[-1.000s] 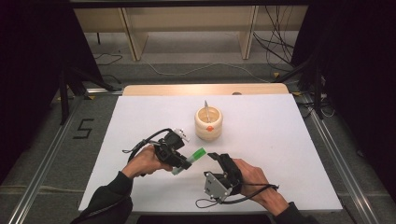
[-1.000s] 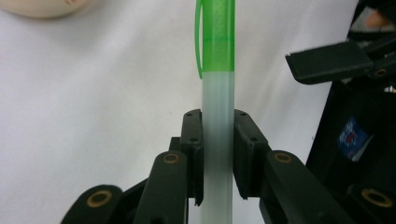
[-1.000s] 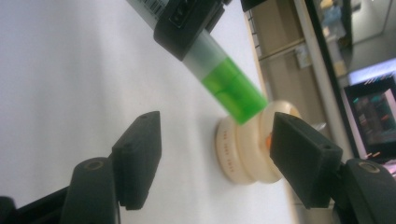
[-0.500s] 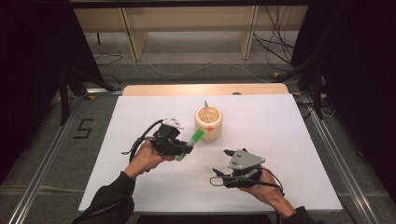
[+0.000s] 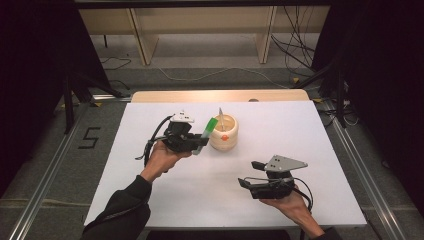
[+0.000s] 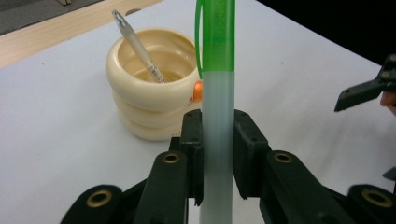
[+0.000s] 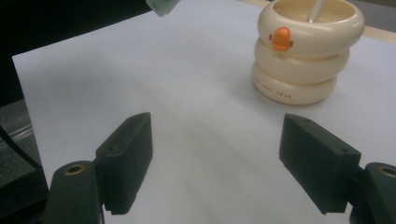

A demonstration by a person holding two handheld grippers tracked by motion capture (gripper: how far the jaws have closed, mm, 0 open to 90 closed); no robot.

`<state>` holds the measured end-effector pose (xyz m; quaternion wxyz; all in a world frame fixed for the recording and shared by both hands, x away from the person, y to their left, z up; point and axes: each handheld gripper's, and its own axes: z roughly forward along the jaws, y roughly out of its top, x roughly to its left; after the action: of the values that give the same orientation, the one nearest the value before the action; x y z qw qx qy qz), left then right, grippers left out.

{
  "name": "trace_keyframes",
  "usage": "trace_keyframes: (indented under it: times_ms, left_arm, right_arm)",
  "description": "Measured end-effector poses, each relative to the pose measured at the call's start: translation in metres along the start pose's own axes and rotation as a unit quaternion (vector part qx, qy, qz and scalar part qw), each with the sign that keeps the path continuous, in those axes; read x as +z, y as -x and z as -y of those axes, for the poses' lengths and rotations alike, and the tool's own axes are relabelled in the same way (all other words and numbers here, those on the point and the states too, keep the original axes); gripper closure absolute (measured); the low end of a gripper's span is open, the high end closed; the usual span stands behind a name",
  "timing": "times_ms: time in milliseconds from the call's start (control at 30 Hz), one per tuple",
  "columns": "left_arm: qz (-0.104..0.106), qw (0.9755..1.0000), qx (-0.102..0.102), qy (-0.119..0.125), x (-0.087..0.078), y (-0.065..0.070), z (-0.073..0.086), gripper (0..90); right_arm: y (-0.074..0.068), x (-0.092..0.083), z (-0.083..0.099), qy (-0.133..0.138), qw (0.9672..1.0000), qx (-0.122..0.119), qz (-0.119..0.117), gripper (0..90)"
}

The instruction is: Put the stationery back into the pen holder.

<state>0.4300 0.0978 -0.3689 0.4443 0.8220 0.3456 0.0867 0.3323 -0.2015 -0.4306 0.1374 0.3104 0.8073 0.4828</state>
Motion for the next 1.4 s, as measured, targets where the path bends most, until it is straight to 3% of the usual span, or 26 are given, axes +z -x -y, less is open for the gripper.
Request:
trace_keyframes:
  times_ms: [100,467,867,1400]
  left_arm:
    - [-0.004,0.9999,0.0,0.01,0.003,-0.001,-0.008,76.2]
    - [-0.013,0.9992,-0.011,0.036,0.018,-0.007,-0.027,76.3]
    - [-0.024,0.9977,-0.027,0.057,0.041,-0.014,-0.048,76.2]
    - [-0.039,0.9972,-0.02,0.061,0.076,-0.017,-0.059,76.1]
  right_arm:
    - [0.005,-0.001,0.003,0.006,0.9997,0.022,-0.006,25.9]
    - [0.011,-0.01,0.009,0.02,0.9986,0.049,-0.006,25.6]
    - [0.011,-0.009,0.011,0.02,0.9988,0.044,-0.008,25.8]
    - [0.011,-0.007,0.011,0.018,0.999,0.041,-0.007,26.1]
